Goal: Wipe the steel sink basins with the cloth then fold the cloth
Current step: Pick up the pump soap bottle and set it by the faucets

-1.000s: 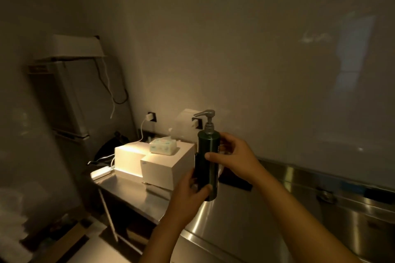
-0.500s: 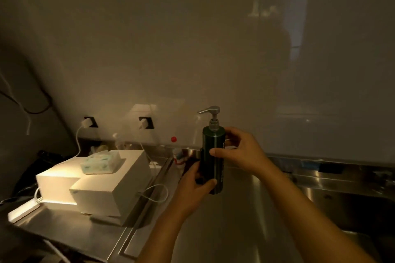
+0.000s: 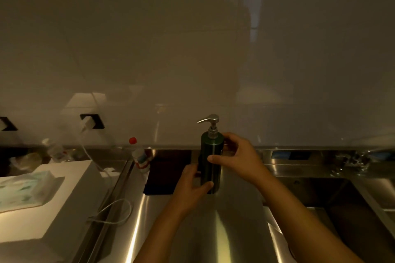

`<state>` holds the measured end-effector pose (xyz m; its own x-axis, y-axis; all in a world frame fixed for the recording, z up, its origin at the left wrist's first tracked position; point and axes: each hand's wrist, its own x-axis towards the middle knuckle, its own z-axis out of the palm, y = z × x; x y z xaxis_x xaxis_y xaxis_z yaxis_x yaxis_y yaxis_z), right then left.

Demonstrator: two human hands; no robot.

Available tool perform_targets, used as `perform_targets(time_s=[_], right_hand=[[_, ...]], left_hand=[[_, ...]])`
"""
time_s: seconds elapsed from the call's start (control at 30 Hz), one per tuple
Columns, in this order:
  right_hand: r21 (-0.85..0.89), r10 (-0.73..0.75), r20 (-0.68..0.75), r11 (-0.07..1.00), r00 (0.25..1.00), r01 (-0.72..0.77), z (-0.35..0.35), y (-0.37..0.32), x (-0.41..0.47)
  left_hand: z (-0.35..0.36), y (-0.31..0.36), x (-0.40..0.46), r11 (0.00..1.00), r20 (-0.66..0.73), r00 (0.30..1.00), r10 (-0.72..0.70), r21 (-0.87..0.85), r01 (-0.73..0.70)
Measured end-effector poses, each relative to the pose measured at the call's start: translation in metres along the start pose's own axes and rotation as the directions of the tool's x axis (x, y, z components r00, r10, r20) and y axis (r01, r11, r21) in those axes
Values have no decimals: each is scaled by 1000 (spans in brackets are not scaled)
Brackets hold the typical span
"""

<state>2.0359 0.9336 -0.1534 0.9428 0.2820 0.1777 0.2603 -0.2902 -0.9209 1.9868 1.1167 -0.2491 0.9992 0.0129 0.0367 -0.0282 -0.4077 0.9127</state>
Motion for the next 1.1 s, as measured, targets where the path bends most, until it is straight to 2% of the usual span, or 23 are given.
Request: perform_targets(time_s=[0.3,0.5,0.63,0.87,1.1], right_hand=[[10,96,-92,995,991,-95,39,50,73],[39,188,-91,982,978,-185,69,91,115],[41,251,-71,968,965,-249,88,116,137],[49,323,-42,946,945,-321,114,160,168],[35,362,-59,932,930,-361,134,194,183]], left_hand=[[-6,-61,93,990,-20,991,-135,-38,135],[1,-113,133,946,-95,944,-316,-103,307],[8,-142,150,919,-121,916,-383,-148,365],[13,-190,175,882,-10,906,-423,-235,409],[23,-215,178,860,36,903,-428,-290,420]])
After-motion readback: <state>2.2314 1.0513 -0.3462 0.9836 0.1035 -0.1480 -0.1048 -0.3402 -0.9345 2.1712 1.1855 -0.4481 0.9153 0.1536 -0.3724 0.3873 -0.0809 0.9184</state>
